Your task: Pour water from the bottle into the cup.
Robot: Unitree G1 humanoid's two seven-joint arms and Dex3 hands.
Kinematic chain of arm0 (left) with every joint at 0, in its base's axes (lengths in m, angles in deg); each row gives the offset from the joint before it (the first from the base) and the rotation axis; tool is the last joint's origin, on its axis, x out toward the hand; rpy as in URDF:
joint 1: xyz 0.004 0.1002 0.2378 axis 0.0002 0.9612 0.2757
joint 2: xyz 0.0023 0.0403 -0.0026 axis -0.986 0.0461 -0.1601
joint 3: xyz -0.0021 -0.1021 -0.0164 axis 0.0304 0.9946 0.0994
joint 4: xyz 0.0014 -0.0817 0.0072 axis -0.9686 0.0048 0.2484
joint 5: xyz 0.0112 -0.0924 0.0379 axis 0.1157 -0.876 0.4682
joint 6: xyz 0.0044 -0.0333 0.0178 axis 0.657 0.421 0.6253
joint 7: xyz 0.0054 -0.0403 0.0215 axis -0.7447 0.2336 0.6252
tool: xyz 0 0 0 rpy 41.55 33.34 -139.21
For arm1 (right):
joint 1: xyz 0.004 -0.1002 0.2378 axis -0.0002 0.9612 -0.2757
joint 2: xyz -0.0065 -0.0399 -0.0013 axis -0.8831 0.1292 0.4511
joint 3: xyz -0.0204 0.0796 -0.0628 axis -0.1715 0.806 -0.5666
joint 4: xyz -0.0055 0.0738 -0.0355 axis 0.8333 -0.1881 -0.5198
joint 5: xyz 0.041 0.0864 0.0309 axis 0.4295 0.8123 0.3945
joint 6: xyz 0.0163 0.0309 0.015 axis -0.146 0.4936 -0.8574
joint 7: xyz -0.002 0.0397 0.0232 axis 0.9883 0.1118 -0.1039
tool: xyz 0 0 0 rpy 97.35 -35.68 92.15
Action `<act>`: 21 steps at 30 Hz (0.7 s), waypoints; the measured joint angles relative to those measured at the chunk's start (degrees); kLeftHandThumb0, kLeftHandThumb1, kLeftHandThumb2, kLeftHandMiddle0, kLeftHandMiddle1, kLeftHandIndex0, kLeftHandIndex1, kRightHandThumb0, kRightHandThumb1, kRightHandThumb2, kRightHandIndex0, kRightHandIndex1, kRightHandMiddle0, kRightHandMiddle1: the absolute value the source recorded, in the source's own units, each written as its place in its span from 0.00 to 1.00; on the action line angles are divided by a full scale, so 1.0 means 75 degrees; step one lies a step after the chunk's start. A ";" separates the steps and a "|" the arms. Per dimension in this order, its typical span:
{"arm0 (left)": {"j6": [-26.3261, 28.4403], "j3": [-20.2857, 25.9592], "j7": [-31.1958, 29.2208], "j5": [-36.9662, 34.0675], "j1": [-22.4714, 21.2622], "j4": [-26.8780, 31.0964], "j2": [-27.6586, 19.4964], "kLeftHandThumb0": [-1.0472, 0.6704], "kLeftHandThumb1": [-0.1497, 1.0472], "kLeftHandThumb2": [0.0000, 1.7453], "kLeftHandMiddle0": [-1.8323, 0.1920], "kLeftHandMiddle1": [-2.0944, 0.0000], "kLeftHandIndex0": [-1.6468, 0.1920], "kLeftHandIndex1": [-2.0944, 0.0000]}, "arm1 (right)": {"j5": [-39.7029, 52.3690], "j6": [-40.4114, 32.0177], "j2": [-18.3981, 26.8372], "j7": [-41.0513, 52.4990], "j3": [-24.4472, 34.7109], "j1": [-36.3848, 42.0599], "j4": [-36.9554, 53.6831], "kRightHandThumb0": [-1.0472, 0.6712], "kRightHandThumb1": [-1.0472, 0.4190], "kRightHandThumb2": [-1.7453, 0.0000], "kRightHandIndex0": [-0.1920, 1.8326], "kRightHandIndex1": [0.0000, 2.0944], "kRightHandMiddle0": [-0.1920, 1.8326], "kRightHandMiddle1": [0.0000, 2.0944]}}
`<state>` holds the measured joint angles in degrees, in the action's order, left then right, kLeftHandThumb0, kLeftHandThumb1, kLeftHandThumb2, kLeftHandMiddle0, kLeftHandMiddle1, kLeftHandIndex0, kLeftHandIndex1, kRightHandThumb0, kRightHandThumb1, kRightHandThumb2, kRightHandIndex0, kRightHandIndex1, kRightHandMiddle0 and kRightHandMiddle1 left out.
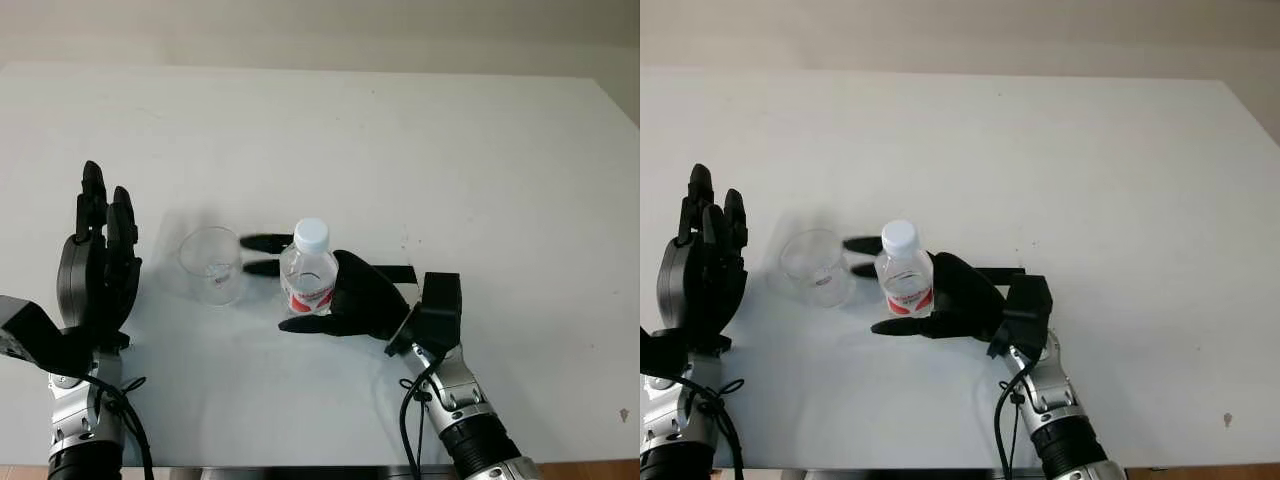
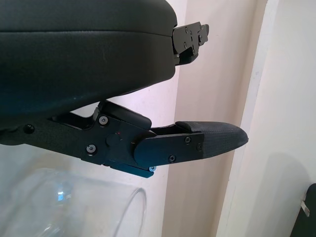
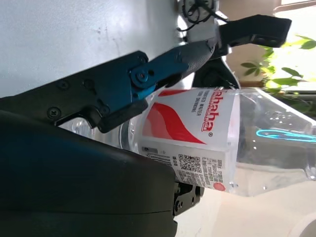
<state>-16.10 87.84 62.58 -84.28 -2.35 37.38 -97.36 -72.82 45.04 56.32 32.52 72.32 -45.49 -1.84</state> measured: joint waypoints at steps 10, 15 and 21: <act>-0.0019 0.0008 -0.0110 -0.0088 -0.0009 -0.0044 0.0001 0.16 1.00 0.29 1.00 0.98 1.00 0.99 | -0.1050 0.0857 -0.0074 -0.1505 -0.0244 0.0186 0.0032 0.30 0.00 0.80 0.87 1.00 0.69 1.00; -0.0020 0.0017 -0.0091 -0.0085 -0.0014 -0.0048 -0.0018 0.16 1.00 0.28 0.99 0.97 0.99 0.99 | -0.1231 0.0984 -0.0081 -0.1947 -0.0264 0.0207 0.0018 0.32 0.00 0.78 0.90 1.00 0.61 1.00; -0.0027 0.0023 -0.0039 -0.0062 -0.0034 -0.0090 -0.0062 0.16 1.00 0.28 0.98 0.97 0.98 0.98 | -0.1422 0.1313 0.0011 -0.2605 -0.0073 -0.0071 -0.0421 0.34 0.00 0.75 0.90 1.00 0.65 1.00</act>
<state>-16.30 88.01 62.28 -84.74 -2.61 36.70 -97.82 -83.49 54.89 56.41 12.98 71.78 -46.02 -5.00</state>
